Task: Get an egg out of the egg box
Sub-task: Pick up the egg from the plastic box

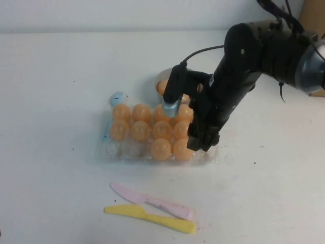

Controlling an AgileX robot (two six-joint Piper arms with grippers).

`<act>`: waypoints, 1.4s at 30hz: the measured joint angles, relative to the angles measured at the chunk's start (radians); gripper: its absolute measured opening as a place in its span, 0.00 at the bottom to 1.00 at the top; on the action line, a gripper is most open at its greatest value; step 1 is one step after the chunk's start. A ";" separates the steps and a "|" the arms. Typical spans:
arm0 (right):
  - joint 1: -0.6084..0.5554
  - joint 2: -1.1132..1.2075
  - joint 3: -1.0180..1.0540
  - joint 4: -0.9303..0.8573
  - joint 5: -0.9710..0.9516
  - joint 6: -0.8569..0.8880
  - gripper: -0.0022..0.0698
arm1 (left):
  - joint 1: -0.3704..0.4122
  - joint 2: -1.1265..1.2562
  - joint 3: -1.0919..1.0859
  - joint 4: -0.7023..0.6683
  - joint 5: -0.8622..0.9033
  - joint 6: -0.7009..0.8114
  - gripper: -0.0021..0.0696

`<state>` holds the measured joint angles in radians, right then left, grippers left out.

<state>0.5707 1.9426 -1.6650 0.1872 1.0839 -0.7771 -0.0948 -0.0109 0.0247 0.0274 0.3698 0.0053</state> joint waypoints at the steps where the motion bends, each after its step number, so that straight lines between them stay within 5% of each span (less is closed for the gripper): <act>1: 0.004 0.004 -0.001 0.013 -0.022 -0.036 0.64 | 0.000 0.000 0.000 0.000 0.000 0.000 0.02; 15: 0.004 0.037 -0.005 0.157 -0.068 -0.240 0.66 | 0.000 0.000 0.000 0.000 0.000 0.000 0.02; 31: 0.004 0.040 -0.051 0.074 -0.011 -0.246 0.66 | 0.000 0.000 0.000 0.000 0.000 0.000 0.02; 42: 0.077 0.057 -0.074 -0.137 0.024 -0.264 0.66 | 0.000 0.000 0.000 0.000 0.000 0.000 0.02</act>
<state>0.6473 1.9992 -1.7392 0.0506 1.1075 -1.0412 -0.0948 -0.0109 0.0247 0.0274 0.3698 0.0053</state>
